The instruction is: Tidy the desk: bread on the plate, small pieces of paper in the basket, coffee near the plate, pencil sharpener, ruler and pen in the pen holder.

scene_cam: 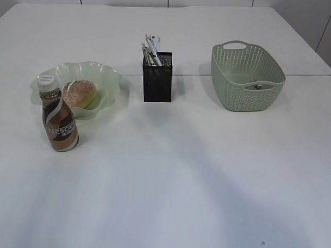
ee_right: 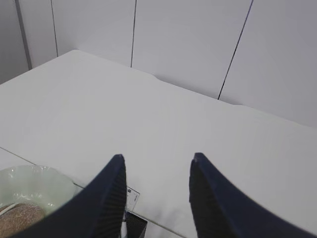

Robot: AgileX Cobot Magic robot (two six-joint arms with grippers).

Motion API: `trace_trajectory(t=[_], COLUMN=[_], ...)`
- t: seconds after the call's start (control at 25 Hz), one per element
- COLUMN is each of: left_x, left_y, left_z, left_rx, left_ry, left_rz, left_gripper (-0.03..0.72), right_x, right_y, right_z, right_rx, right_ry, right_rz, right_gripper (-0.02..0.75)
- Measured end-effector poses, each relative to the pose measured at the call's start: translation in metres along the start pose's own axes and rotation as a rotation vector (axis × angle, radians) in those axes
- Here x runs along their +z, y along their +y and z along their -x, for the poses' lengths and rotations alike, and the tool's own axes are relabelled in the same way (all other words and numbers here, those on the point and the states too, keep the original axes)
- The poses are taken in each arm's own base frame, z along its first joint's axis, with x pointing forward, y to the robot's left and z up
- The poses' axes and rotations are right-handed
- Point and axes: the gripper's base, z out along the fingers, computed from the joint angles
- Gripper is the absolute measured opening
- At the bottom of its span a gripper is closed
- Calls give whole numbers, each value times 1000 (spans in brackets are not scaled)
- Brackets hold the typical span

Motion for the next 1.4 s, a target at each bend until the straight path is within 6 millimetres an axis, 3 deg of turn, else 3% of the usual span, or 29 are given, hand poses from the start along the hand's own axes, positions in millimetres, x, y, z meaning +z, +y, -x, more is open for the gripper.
trace_trajectory(t=[0.04, 0.12, 0.24, 0.28, 0.32, 0.52, 0.6, 0.68, 0.8, 0.96, 1.08, 1.12, 1.16, 1.2, 1.24, 1.32, 1.4], left_x=[-4, -12, -29, -36, -44, -82, -99, -115, -141, -168, -185, -189, -194, -198, -202, -211, -220], left_y=[1, 2, 5, 6, 7, 10, 13, 16, 19, 21, 23, 23, 24, 25, 26, 26, 26], left_z=[4, 12, 22, 25, 27, 29, 25, 18, 7, -9, -23, -27, -31, -34, -38, -44, -51], left_rx=[-1, -10, -21, -21, -17, 8, 29, 44, 46, 31, 33, 43, 56, 65, 69, 70, 70], left_ry=[-12, -30, -59, -70, -86, -167, -190, -198, -229, -239, -235, -230, -231, -231, -234, -255, -272], left_rz=[1, 2, -1, -2, -5, -48, -50, -48, -57, -94, -112, -113, -111, -111, -111, -120, -138], left_gripper=[559, 559, 559, 559, 559, 559, 559, 559, 558, 558, 556, 556, 555, 554, 552, 545, 544], right_x=[-2, -33, -34, -75, -75, -131, -136, -164, -190, -217, -225, -243, -243, -268, -266, -288, -295], right_y=[0, -5, -5, -11, -11, -18, -18, -21, -23, -25, -25, -26, -26, -28, -26, -25, -24], right_z=[1, 12, 4, 21, 21, 35, 34, 41, 42, 40, 40, 39, 39, 42, 33, 21, 15], right_rx=[0, -3, -6, -2, -2, -3, -1, 5, 12, 20, 23, 27, 27, 32, 30, 32, 34], right_ry=[1, 46, 141, 138, 138, 148, 169, 150, 176, 208, 216, 207, 207, 159, 189, 173, 171], right_rz=[0, -9, -7, -21, -21, -45, -45, -51, -55, -57, -58, -61, -61, -68, -62, -60, -54], right_gripper=[347, 347, 348, 349, 349, 349, 349, 349, 349, 349, 349, 349, 349, 349, 349, 349, 349])
